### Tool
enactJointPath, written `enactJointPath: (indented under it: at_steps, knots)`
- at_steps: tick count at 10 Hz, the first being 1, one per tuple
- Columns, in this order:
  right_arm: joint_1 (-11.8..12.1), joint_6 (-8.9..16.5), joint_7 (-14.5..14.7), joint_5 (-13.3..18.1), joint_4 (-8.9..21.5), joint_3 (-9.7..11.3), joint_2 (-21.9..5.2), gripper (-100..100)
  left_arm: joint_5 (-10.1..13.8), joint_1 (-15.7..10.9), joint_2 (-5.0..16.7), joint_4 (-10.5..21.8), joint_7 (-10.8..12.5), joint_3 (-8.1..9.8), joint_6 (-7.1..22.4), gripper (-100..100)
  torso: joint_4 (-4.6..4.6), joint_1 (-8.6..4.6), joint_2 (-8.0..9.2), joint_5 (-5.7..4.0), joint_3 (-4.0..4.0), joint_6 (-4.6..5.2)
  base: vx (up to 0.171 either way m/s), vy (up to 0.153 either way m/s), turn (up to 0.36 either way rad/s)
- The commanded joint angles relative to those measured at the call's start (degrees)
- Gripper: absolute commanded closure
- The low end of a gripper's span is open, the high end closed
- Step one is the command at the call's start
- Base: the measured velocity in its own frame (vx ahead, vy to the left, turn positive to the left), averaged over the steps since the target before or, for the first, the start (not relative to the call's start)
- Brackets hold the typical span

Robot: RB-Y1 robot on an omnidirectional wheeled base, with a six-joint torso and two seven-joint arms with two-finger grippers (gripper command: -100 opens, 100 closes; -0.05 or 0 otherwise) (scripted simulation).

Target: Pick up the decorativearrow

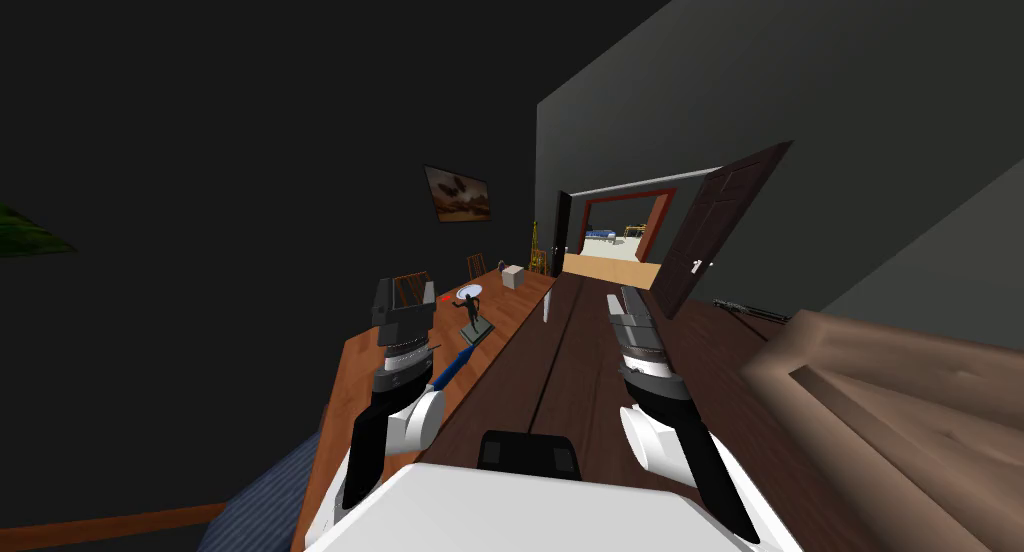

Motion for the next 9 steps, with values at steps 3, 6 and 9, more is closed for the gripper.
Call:
enactJointPath:
  at_steps: [3,6,9]
  knots:
    - [-0.01,0.00,0.00,0.00,0.00,0.01,0.01,0,2.56,-1.34,5.17,0.89,1.00,0.91,3.28,-100,0.07,-0.22,0.35,-0.05,0.20,0.01,-0.097,-0.054,-0.013]
    - [-0.01,0.00,0.00,0.00,0.00,0.01,0.00,0,5.77,-3.01,9.08,2.32,2.44,2.08,7.90,-100,0.08,-0.11,0.36,-0.03,0.21,0.01,-0.091,-0.037,-0.018]
    - [-0.01,0.00,0.00,0.00,0.00,0.00,0.00,0,8.37,-4.34,11.55,3.69,3.76,3.06,11.47,-100,0.06,-0.08,0.27,-0.02,0.16,0.01,-0.076,-0.025,-0.014]
